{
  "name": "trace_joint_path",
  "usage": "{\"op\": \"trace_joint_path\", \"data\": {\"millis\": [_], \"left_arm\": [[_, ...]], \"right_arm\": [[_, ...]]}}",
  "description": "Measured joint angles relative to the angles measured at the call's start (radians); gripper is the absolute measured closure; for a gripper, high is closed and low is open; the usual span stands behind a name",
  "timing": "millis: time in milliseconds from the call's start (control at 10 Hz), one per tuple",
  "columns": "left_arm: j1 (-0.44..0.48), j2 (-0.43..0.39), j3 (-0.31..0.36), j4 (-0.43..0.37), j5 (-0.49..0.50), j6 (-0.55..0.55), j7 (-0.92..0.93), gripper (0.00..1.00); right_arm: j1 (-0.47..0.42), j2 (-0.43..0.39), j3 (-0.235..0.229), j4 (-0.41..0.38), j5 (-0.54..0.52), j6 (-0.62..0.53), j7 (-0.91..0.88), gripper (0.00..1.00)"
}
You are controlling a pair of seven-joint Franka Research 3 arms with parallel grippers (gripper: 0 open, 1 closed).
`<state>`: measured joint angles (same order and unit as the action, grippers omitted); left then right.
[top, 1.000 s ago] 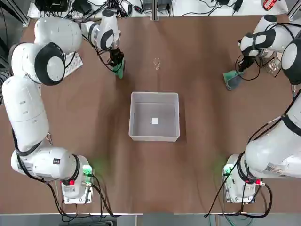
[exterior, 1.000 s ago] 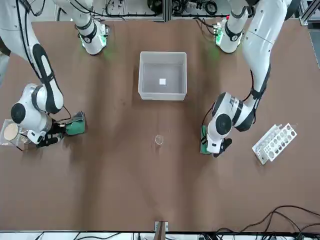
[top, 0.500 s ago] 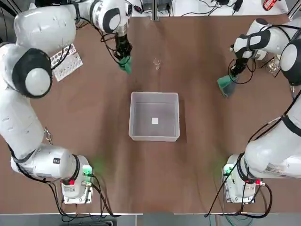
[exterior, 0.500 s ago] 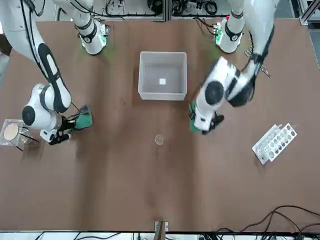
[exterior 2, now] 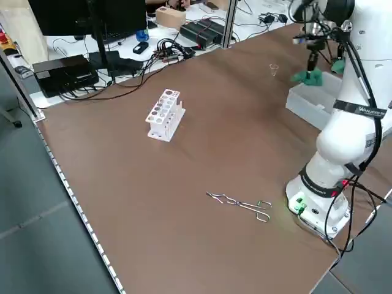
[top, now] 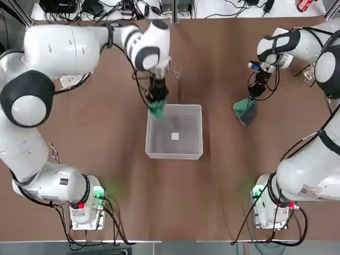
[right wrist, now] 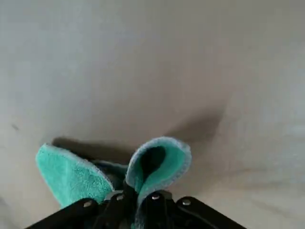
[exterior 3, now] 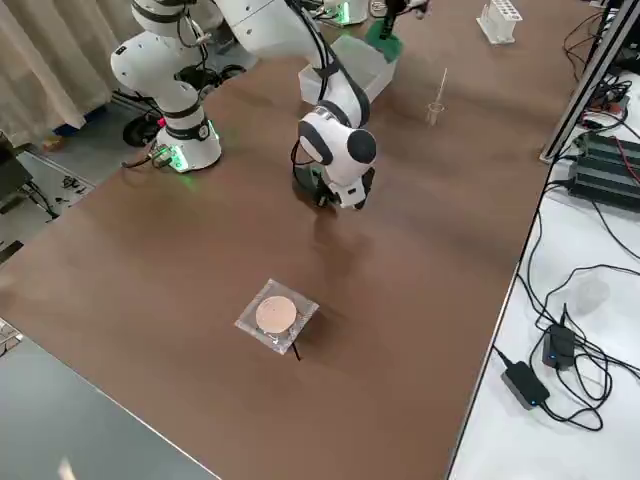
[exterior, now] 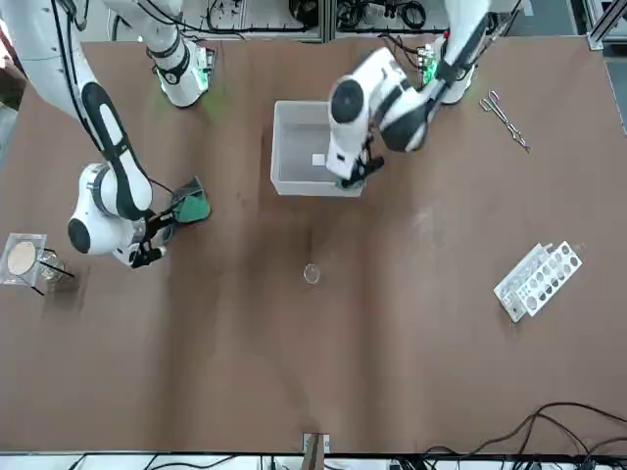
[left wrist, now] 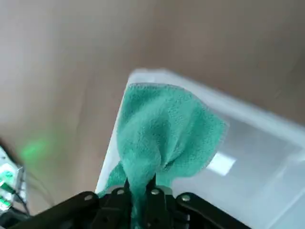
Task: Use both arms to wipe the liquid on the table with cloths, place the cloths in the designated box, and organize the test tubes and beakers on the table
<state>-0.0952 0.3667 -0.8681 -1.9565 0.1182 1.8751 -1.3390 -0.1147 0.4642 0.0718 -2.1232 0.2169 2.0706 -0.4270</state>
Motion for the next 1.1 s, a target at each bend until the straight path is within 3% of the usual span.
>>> {"op": "trace_joint_path", "data": {"millis": [200, 400, 500, 800, 900, 1100], "left_arm": [[0.024, -0.016, -0.068, -0.1, -0.006, 0.005, -0.011, 0.89], [0.043, -0.013, -0.07, -0.123, -0.008, 0.022, -0.007, 0.81], [0.05, -0.009, -0.07, -0.115, -0.01, 0.033, 0.001, 0.69], [0.055, 0.042, -0.069, -0.01, -0.013, 0.044, 0.003, 0.59], [0.056, 0.053, -0.068, 0.018, -0.013, 0.044, 0.003, 0.51], [0.06, 0.055, -0.037, 0.077, -0.013, 0.044, 0.007, 0.47]], "right_arm": [[0.0, -0.001, -0.004, 0.002, 0.004, 0.002, 0.001, 0.89], [-0.045, -0.003, -0.018, 0.028, 0.002, 0.007, -0.001, 0.89], [-0.089, -0.002, -0.023, 0.044, -0.017, 0.008, -0.021, 0.89], [-0.217, 0.003, -0.027, 0.134, -0.147, 0.011, -0.106, 0.89], [-0.226, 0.003, -0.027, 0.165, -0.155, 0.006, -0.129, 0.89], [-0.218, 0.007, -0.014, 0.173, -0.156, -0.063, -0.134, 0.88]]}}
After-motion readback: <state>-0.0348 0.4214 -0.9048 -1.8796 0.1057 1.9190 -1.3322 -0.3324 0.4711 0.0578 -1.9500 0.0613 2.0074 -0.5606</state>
